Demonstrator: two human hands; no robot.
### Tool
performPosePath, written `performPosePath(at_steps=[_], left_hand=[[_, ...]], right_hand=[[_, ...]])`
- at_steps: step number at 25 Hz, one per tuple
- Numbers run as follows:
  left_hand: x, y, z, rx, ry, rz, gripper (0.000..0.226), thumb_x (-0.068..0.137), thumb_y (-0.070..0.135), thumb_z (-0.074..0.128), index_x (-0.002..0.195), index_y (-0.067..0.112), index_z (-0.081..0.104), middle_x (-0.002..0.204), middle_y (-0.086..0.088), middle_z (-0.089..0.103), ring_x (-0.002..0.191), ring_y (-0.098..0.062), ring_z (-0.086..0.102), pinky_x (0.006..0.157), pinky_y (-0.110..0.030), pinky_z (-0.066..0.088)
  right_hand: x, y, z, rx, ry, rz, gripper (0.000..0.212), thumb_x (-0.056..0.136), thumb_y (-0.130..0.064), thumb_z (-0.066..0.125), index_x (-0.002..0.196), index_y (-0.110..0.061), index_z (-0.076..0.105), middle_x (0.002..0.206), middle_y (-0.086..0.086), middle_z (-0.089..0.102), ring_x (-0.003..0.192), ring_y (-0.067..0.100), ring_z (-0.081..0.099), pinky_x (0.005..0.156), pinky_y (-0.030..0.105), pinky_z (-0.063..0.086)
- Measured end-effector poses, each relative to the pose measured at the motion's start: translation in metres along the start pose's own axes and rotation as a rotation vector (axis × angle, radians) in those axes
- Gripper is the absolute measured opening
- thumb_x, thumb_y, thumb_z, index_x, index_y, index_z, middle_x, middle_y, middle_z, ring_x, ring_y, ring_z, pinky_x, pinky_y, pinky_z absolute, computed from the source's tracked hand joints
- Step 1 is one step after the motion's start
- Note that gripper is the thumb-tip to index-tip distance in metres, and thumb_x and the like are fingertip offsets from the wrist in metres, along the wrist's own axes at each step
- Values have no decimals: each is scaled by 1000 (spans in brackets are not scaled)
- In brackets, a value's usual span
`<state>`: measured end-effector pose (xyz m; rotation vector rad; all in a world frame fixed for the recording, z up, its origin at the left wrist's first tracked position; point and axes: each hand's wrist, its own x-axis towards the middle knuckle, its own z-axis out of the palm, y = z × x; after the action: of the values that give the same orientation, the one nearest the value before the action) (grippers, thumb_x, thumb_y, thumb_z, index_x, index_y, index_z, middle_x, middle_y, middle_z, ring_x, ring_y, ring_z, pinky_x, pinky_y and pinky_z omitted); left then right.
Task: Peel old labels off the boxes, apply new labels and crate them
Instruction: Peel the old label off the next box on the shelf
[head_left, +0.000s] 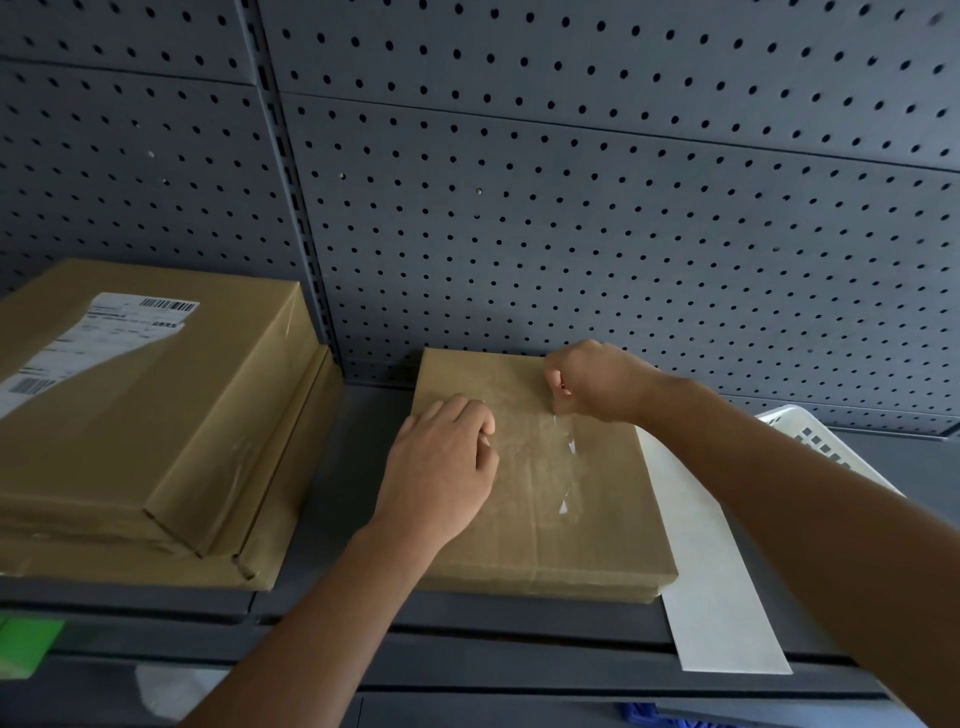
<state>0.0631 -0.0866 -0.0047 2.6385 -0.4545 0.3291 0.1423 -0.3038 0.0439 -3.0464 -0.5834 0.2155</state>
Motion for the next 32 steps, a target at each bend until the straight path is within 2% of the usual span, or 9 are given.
performPosePath(at_steps=[3,7,12,17,19,22,26,29,32], left_hand=[[1,-1,0,-7,4,-4,12,95,25,46,100,30,56,97,19,53,92,-2,50,86,-25,42],[0,-1,0,-18,10,-7,11,94,24,48,99,30,57,97,19,54,91,-2,51,85,-25,43],[-1,-1,-2,-3,25,-4,9,94,22,51,97,28,57,94,18,54,87,-3,50,81,-24,42],[-1,-4,-13,81,-3,-3,6,96,22,56,95,28,58,89,17,56,75,-1,53,63,-18,44],[1,0,-18,129,-55,9,5,97,25,58,97,30,60,93,18,59,71,0,55,53,-17,41],[3,15,-23,192,-86,-10,7,98,31,56,103,32,61,103,20,61,74,-1,57,50,-16,34],[-2,31,-20,184,-83,-78,11,99,30,51,106,31,60,108,17,62,76,-10,60,54,-27,41],[-7,43,-19,158,-52,-100,13,99,29,52,109,29,60,115,15,62,77,-11,58,58,-29,40],[-8,56,-21,117,-10,-98,12,99,28,53,108,30,60,118,15,62,77,-10,56,61,-29,40]], right_hand=[[-10,4,3,124,56,34,5,85,-20,66,85,-16,62,84,-5,63,77,17,62,73,33,55],[-35,5,6,330,177,73,8,82,-22,68,80,-17,62,76,-8,61,71,14,61,68,33,55],[-82,2,-8,480,312,105,11,83,-9,67,77,-18,62,70,-4,63,61,7,55,60,17,46],[-144,60,-26,387,412,379,6,85,-13,64,82,-18,65,75,-6,65,65,6,58,58,10,44],[-170,96,-17,301,376,515,13,84,-13,64,76,-23,64,73,-6,66,65,8,58,57,16,45],[-198,125,15,167,268,616,13,84,-13,63,75,-22,66,72,-5,66,64,14,64,58,26,52],[-207,137,52,41,228,637,19,90,-15,54,74,-20,64,77,-3,64,61,14,62,61,36,59],[-205,139,61,-39,175,595,16,92,-18,53,86,-18,68,85,-2,61,67,15,60,60,33,56],[-214,145,59,-4,81,555,22,98,-19,45,90,-17,65,85,-3,60,75,16,58,68,33,53]])
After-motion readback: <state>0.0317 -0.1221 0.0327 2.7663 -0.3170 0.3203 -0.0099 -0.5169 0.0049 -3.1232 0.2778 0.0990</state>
